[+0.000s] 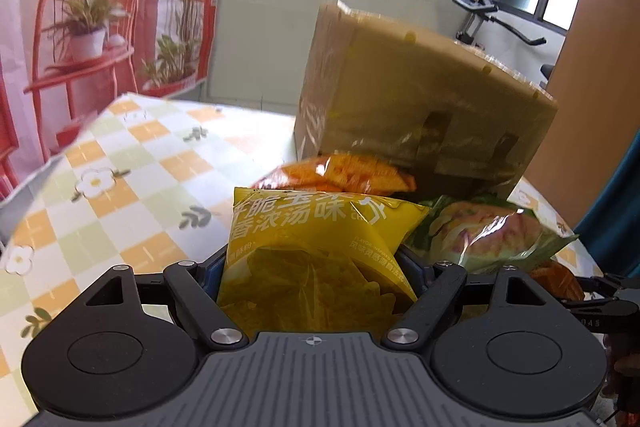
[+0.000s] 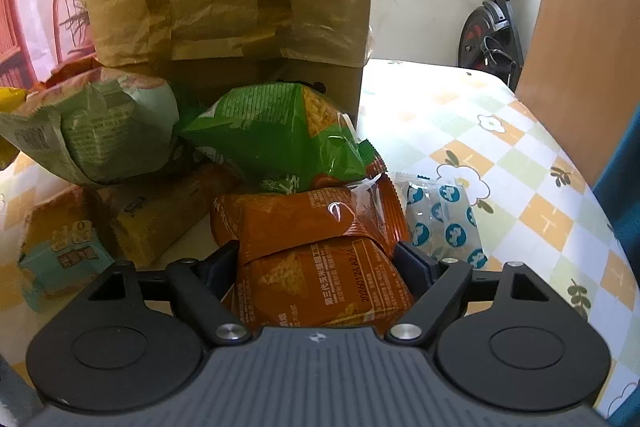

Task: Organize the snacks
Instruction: 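Grasp the yellow chip bag with left tool while right grasps orange bag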

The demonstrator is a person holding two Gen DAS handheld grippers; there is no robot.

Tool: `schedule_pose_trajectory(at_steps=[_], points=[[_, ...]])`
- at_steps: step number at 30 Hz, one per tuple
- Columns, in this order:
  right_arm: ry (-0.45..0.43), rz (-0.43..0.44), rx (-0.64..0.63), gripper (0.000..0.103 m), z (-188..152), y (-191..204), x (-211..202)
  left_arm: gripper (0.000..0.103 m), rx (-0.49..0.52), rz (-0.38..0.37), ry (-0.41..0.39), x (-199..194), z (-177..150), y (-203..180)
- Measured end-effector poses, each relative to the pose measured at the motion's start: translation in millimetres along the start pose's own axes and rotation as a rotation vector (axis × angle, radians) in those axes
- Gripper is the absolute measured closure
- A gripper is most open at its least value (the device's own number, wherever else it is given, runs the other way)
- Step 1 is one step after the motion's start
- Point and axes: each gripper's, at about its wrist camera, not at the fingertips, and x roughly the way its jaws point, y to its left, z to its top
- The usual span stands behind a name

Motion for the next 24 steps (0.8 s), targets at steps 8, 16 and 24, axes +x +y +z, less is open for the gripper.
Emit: schedule_pose_trajectory(at_steps=[8,16,24], points=[[-0.037,0.005,0.028,0.02,5.1,-7.1,-27.5,0.02,-0.006,0.011,-0.058,-20.8,11.4,-7.7],[-0.11,0.005,0.084,0.02,16.2,-18.2,-59.2,0.019,0.002,0.01,-0.12,-36.0,22.4,-14.1],[-0.224,0.017,0.091,0.02,41.1,-21.3,-86.7,0.019,0.019,-0.001,-0.192,-49.3,33.4,-22.8]])
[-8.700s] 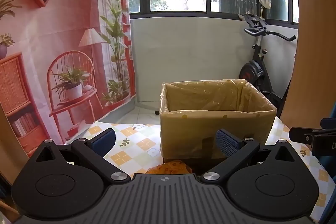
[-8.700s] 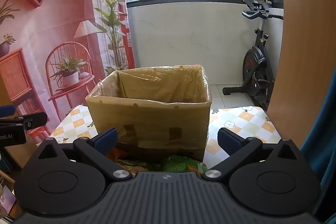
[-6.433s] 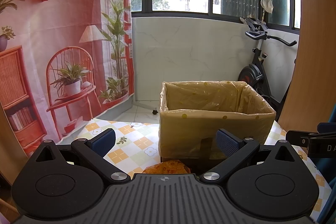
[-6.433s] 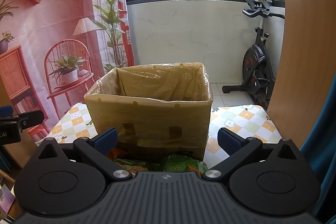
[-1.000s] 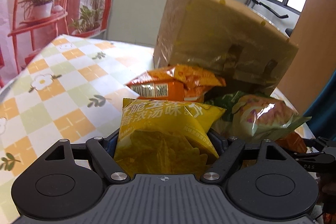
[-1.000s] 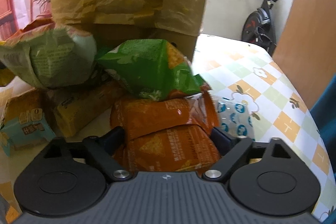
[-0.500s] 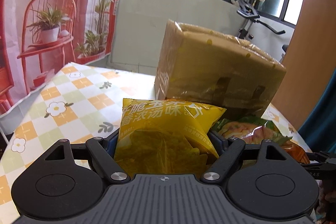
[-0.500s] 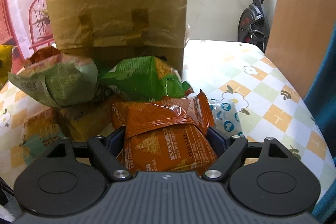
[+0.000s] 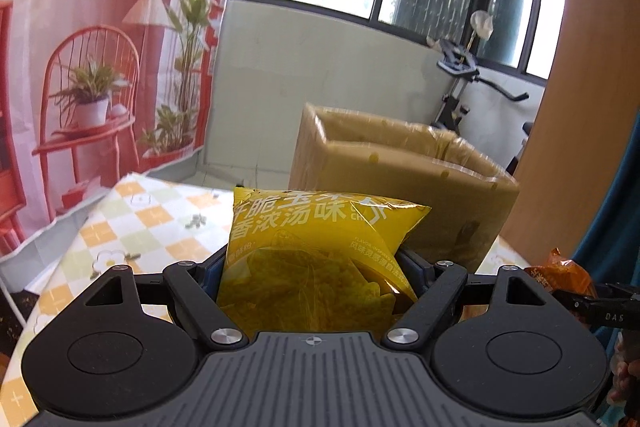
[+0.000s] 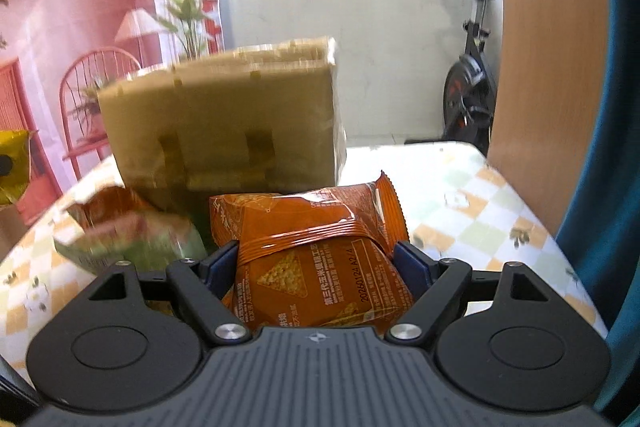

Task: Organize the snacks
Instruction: 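Grasp the yellow chip bag with left tool while right grasps orange bag, then lift both bags over the box and open both tools to drop them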

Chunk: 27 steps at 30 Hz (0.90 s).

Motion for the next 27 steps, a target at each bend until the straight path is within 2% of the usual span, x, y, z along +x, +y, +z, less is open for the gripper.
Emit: schedule_pose_trajectory(at_steps=[6,18,24,27], points=[[-0.084,0.018,-0.02,0.02,27.9,1.5,-6.3,0.019,0.021,0.004,-0.046,2.1,14.4,-8.9],[-0.245,0.078,-0.089,0.02,87.3,14.0,-2.2,0.019,0.111,-0.057,-0.125,23.8,42.4,-40.7],[-0.286,0.14,-0.101,0.02,120.8,18.5,12.7,0.019,0.155,-0.081,-0.149,46.6,60.2,-55.0],[-0.306,0.166,-0.128,0.02,136.9,21.5,26.5,0.019,0.145,-0.086,-0.143,66.5,71.5,-59.6]])
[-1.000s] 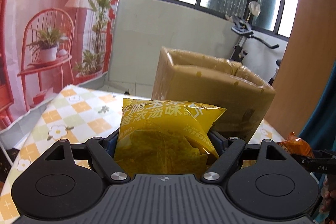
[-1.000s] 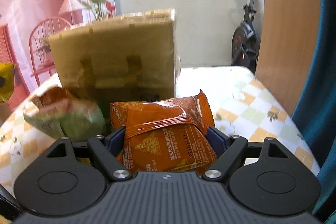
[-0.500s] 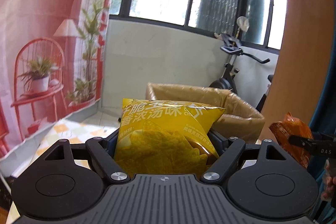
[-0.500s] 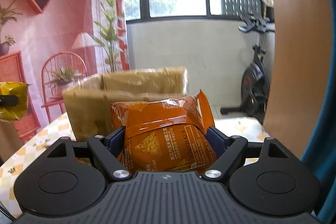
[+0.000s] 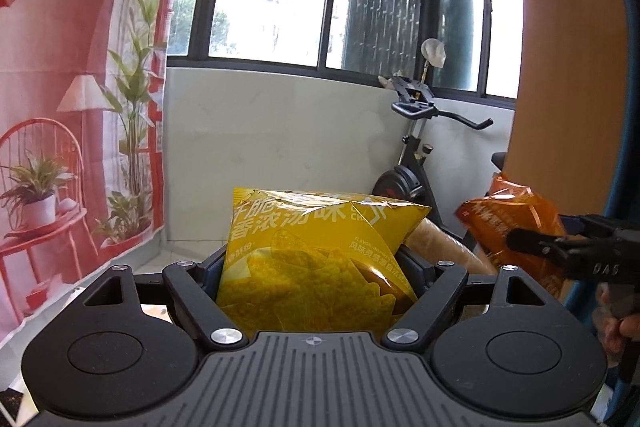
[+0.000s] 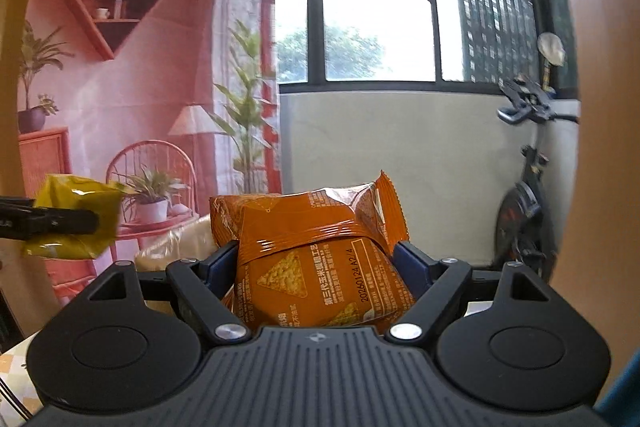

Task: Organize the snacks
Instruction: 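Lift both bags over the box and open both tools to drop them, then grasp the orange corn snack bag with left tool while right grasps green bag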

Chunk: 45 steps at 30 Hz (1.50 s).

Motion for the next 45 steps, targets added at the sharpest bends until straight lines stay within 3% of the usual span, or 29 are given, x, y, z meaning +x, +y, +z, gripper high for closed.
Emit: schedule_pose_trajectory(at_steps=[12,21,27,35,45], points=[[0.109,0.021,-0.053,0.02,7.0,-7.5,122.5,0.019,0.012,0.028,0.062,75.8,17.5,3.5],[0.16,0.025,-0.071,0.019,-7.1,-9.2,166.0,0.018,0.038,0.039,0.104,104.4,20.8,2.0],[0.194,0.032,-0.055,0.017,-9.3,-8.6,179.2,0.008,0.084,0.04,0.123,116.7,21.5,-5.1],[0.24,0.014,-0.041,0.013,-11.0,-8.6,183.4,0.006,0.104,0.032,0.126,112.8,24.6,-4.1],[0.176,0.019,0.017,0.013,-1.7,-11.2,130.9,0.006,0.001,0.031,0.155,66.7,32.5,18.9]])
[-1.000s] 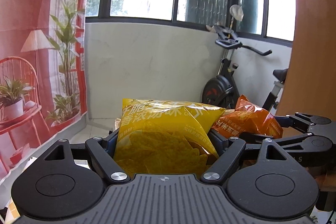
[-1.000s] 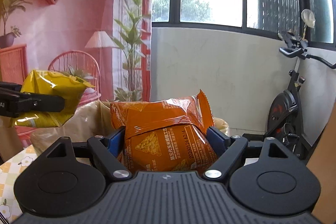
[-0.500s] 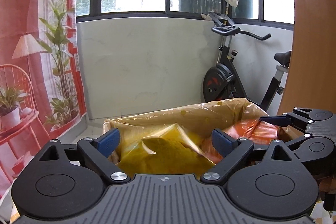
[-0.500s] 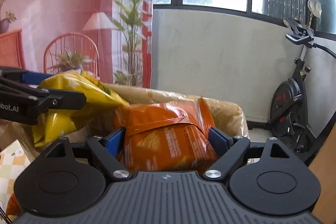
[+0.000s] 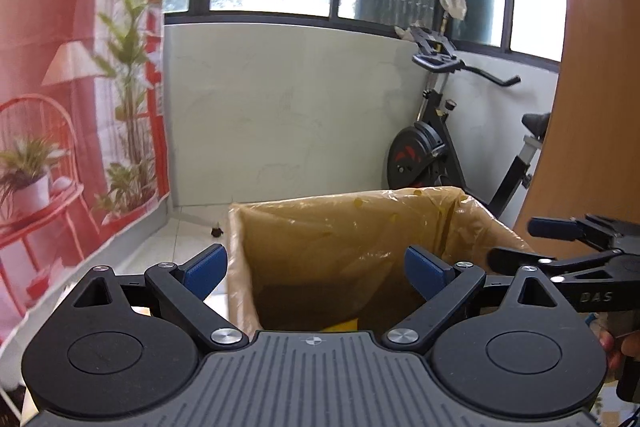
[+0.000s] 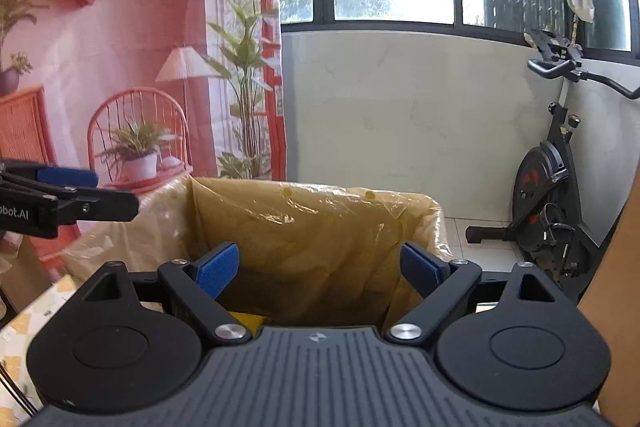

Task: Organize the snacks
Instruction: 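Grasp the orange corn snack bag with left tool while right grasps green bag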

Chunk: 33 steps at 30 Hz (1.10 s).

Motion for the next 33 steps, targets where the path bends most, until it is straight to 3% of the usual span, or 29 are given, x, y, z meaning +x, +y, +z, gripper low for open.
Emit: schedule_pose_trajectory(at_steps=[9,13,19,33], points=[[-0.047,0.004,0.059,0.013,-23.8,5.5,-61.3,0.006,-0.044,0.02,-0.025,-52.4,-26.7,20.5],[-0.041,-0.004,0.092,0.013,-41.7,9.7,-78.5,0.006,-0.025,0.034,-0.035,-67.5,-42.7,21.9],[-0.018,-0.04,0.105,0.013,-69.7,13.1,-90.6,0.006,-0.086,0.011,-0.025,-77.9,-72.1,32.5],[0.179,-0.086,0.148,0.013,-142.7,1.7,-69.6,0.006,-0.161,0.077,0.044,-77.8,-126.2,60.3]])
